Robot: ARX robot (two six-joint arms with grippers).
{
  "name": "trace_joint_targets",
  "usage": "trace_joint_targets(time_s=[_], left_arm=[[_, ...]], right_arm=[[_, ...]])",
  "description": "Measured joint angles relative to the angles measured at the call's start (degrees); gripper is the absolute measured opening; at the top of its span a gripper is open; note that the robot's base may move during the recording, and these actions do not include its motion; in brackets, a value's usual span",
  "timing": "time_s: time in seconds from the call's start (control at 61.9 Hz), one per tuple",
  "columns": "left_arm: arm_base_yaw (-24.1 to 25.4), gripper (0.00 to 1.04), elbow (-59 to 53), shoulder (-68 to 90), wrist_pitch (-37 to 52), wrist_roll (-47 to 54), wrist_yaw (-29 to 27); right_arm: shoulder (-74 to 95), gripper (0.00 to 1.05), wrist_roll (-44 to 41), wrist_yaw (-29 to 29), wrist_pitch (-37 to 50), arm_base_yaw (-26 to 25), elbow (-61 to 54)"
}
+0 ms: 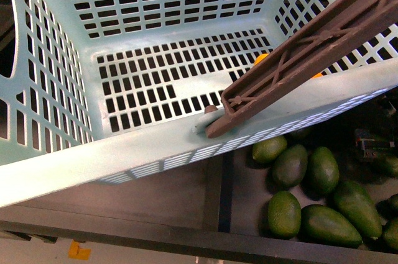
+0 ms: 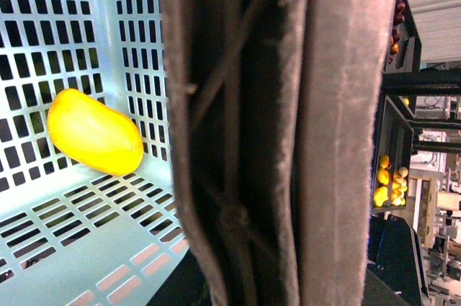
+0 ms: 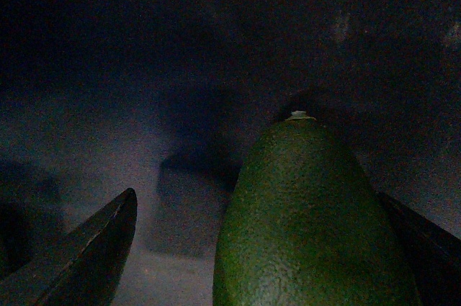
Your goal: Pick mango and avocado into basket
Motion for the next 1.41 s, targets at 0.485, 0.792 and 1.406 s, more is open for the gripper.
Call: trace_joint_targets(time_s=[0.485, 0.792, 1.406], left_arm=[[0.00, 0.15, 0.00, 0.00, 0.00, 0.00, 0.00], [0.00, 0.15, 0.00, 0.00, 0.00, 0.00, -0.02], [0.00, 0.15, 0.00, 0.00, 0.00, 0.00, 0.00]], right_arm=[[0.00, 0.65, 0.13, 0.22, -0.48, 0.02, -0.66], [-0.96, 0.51, 1.18, -0.39, 0.92, -0.59, -3.15], [-33.51, 0.51, 5.79, -9.49, 10.01, -9.86, -24.50]])
